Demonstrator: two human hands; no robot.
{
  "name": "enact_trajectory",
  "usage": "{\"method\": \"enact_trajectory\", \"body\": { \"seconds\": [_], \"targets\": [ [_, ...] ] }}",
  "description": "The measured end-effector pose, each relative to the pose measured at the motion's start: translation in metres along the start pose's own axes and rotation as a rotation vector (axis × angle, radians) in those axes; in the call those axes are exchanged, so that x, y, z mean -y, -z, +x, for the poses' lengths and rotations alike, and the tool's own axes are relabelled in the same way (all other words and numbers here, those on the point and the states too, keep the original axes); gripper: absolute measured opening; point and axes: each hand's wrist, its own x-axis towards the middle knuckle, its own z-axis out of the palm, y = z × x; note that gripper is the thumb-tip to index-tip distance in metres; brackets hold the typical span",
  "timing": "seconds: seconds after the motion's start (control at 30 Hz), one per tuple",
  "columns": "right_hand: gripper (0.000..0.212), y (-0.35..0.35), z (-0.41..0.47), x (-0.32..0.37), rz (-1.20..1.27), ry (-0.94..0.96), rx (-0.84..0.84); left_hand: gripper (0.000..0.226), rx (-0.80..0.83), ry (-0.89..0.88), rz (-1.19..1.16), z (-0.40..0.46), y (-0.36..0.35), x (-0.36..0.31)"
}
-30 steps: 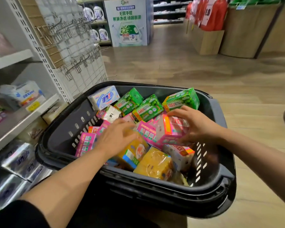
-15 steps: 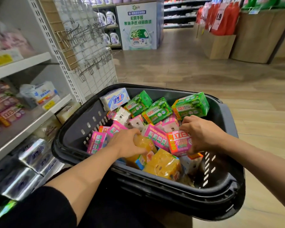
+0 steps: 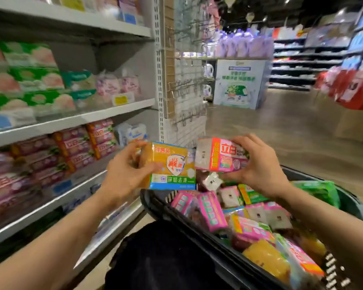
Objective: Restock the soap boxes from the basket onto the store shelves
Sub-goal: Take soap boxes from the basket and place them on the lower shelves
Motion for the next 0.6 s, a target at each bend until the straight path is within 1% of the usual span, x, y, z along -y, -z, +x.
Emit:
{"method": "enact_trajectory", "body": {
  "seconds": [0.1,0.23,0.33,0.4,0.47,0.53,0.6],
  "targets": [
    [0.083,-0.037,0.034,0.046,0.074,0.117,0.020,0.049,-0.189,0.024,0.036,-0.013,0.072,0.010],
    [0.083,-0.094,0.067,0.109,0.184,0.255,0.088,0.044,-0.388,0.060,-0.013,-0.044,0.151,0.025],
    [0.083,-0.135,0.088,0.167,0.239,0.364,0.146,0.029,-0.544,0.105,-0.139,-0.079,0.199,0.043],
    [0.084,-0.159,0.096,0.201,0.275,0.417,0.152,0.029,-0.655,0.144,-0.213,-0.099,0.223,0.056],
    [0.085,-0.181,0.102,0.229,0.299,0.464,0.152,0.026,-0.713,0.162,-0.228,-0.114,0.244,0.062],
    [0.085,-0.203,0.107,0.253,0.324,0.496,0.151,0.024,-0.715,0.164,-0.195,-0.123,0.262,0.064],
    [0.084,-0.224,0.108,0.271,0.341,0.480,0.146,0.021,-0.717,0.202,-0.154,-0.129,0.278,0.065]
  ]
}}
